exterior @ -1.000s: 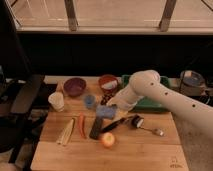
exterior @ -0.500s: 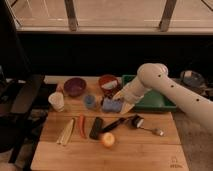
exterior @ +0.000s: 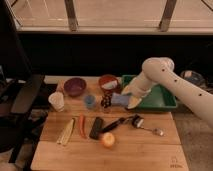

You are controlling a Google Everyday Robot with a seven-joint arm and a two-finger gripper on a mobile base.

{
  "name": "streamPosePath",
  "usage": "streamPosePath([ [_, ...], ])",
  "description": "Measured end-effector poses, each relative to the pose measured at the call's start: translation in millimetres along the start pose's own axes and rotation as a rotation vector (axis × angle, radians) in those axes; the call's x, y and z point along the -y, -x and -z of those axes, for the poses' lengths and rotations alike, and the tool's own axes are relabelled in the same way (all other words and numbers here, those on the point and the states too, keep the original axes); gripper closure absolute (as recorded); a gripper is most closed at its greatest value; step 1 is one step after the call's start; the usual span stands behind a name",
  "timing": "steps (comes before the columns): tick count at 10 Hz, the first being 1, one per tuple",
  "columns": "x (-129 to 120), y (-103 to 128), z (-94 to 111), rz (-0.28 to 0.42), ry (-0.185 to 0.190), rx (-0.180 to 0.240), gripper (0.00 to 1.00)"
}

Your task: Place sponge in tray

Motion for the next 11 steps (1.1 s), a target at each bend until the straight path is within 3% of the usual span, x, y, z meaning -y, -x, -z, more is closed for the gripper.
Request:
streamPosePath([
  [3, 5, -77, 23, -0.099, -0.007, -0.076, 1.00],
  [6, 14, -136, 37, -0.190, -0.028, -0.113, 1.00],
  [11, 18, -142, 33, -0.189, -0.041, -0.131, 1.00],
])
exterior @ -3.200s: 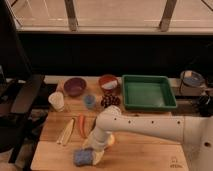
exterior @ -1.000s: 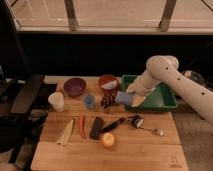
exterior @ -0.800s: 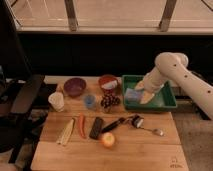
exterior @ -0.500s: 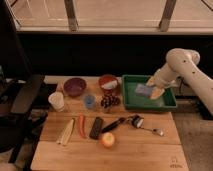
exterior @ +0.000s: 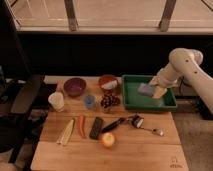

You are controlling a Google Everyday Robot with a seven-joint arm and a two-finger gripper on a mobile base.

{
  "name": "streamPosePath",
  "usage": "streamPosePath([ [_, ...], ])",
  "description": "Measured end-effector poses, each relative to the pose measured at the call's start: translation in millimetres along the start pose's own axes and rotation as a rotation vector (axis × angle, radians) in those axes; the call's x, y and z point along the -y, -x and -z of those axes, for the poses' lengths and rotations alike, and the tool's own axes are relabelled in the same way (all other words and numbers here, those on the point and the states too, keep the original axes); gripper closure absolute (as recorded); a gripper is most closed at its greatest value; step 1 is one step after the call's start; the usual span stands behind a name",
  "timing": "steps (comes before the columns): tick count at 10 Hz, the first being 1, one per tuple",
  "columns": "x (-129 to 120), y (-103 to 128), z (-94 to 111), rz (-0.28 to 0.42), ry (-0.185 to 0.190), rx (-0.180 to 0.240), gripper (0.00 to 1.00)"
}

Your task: Place sponge in tray

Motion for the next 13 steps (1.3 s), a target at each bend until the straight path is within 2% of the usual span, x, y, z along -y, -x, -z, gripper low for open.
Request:
streamPosePath([
  [2, 15, 14, -31, 0.026, -0.002, 0.002, 0.97],
  [3, 21, 18, -41, 0.030, -0.004, 0.006, 0.90],
  [6, 32, 20, -61, 0.000, -0.016, 0.036, 0.57],
  [8, 34, 4, -75, -0.049, -0.022, 0.042, 0.36],
  [9, 36, -2, -78, -0.067, -0.025, 0.045, 0.29],
  [10, 38, -9, -81, -0.088, -0.027, 0.051, 0.25],
  [13, 32, -14, -89, -0.123, -0.014, 0.101, 0.25],
])
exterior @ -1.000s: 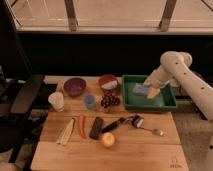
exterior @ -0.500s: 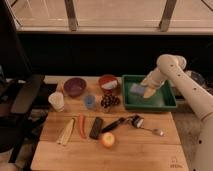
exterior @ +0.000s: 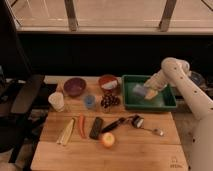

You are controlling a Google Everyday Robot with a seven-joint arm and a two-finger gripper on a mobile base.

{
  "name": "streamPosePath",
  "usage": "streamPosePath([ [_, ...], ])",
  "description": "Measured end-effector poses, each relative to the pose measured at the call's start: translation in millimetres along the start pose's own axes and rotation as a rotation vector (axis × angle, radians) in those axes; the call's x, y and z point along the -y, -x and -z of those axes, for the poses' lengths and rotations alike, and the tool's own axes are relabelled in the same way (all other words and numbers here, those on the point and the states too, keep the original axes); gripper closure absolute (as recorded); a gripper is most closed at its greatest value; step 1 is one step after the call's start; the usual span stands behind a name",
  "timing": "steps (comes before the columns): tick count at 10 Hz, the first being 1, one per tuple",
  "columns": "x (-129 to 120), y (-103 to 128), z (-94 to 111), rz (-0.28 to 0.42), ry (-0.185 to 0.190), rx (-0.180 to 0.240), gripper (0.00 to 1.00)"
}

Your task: Place sponge in tray

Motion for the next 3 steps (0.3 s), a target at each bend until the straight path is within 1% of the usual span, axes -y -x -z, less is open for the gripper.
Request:
streamPosePath([
  [2, -3.9, 3.3, 6.1, 0.010, 0.012, 0.023, 0.25],
  [3, -3.2, 5.6, 5.1, 0.014, 0.014, 0.024, 0.25],
])
